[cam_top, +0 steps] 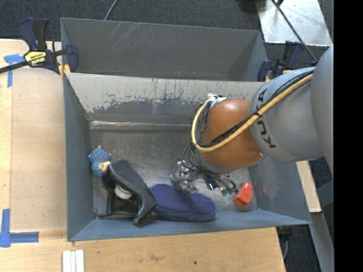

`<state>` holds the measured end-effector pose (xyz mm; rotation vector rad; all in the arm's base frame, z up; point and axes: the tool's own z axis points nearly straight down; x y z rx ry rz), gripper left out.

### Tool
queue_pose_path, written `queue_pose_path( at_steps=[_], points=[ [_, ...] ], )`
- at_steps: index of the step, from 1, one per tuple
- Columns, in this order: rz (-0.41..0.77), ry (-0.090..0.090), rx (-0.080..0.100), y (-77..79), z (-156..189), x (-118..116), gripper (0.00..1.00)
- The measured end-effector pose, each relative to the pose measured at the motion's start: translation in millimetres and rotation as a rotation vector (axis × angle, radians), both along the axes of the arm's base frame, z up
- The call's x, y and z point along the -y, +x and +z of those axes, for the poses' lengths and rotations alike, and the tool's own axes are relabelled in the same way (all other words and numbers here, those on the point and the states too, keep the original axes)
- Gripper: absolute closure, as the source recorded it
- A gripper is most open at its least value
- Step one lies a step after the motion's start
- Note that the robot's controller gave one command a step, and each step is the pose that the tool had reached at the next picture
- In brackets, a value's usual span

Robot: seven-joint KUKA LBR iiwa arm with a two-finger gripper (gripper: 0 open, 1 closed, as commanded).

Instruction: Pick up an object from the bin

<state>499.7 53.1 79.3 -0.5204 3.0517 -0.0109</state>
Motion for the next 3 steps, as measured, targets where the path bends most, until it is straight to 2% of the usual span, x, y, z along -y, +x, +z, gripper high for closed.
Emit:
queue_pose_path(
  at_steps=[1,2,3],
  points=[
    [0.057,0.001,-0.036,-7.4,58,-56,0.00],
    [0.052,-0.002,-0.043,-8.6,54,-52,1.00],
    [0.153,-0.006,-0.038,-0.3,-6,-62,1.00]
  ],
)
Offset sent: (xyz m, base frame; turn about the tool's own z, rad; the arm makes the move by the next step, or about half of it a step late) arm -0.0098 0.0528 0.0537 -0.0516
